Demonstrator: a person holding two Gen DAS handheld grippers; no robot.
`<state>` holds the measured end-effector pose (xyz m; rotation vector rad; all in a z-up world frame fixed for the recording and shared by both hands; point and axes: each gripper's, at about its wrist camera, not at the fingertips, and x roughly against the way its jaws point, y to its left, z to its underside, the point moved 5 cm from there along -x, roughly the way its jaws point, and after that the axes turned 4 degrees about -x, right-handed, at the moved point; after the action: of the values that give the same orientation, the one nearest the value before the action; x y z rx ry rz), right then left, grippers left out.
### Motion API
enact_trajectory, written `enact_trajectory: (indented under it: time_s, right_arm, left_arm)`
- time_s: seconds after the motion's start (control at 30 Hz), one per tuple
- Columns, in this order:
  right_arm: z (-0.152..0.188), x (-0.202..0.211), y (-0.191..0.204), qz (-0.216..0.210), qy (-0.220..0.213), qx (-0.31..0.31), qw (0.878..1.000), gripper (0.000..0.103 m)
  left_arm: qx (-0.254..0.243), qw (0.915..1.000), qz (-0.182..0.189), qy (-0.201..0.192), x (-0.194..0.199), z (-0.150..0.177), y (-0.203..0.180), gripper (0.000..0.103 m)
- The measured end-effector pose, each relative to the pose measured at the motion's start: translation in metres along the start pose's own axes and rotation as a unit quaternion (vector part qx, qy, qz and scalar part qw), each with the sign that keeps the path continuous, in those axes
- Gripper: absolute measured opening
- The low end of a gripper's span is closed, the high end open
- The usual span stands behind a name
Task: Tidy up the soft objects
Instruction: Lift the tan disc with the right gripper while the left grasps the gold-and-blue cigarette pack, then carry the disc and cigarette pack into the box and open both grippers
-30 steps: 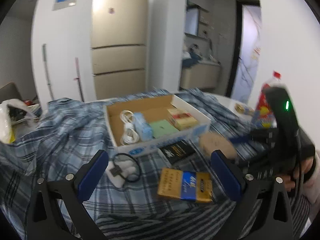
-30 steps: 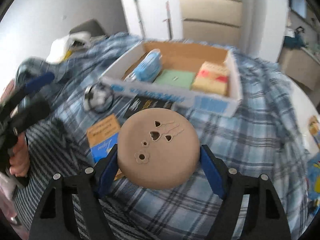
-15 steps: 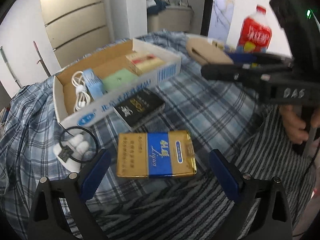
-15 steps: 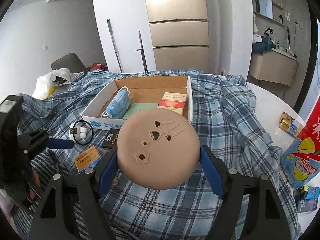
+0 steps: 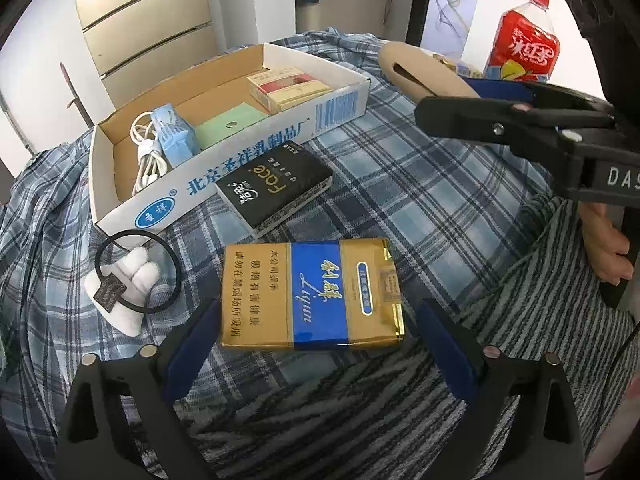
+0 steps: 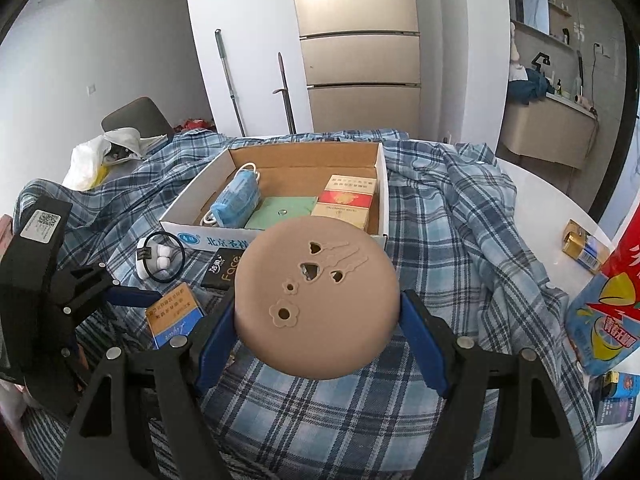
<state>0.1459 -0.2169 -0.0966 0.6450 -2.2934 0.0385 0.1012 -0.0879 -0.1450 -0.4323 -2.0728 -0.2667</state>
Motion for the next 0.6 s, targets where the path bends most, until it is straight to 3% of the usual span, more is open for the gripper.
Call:
enact_trajectory:
  time_s: [0.07, 0.2, 0.4, 0.6]
  right_arm:
    - [0.000, 0.000, 0.000, 0.001, 0.001, 0.000, 1.000, 0.077]
    - [0.001, -0.002, -0.001, 0.002, 0.004, -0.001, 1.000, 0.077]
    - [0.000, 0.001, -0.001, 0.003, -0.004, -0.002, 1.000, 0.077]
    - [-0.005, 0.015, 0.002, 0.018, -0.032, 0.007, 0.999, 0.077]
  left_arm:
    - [0.004, 1.0000, 0.002, 0.001, -0.001, 0.000, 0.001, 0.088]
    - [0.007, 0.9998, -0.012, -0.016, 0.005, -0.001, 0.003, 0.088]
    - [0.009, 0.9956, -0.035, -0.086, 0.039, 0.002, 0.002, 0.087]
    - [0.044, 0.9841, -0.059, -0.162, 0.093, -0.005, 0.002, 0.087]
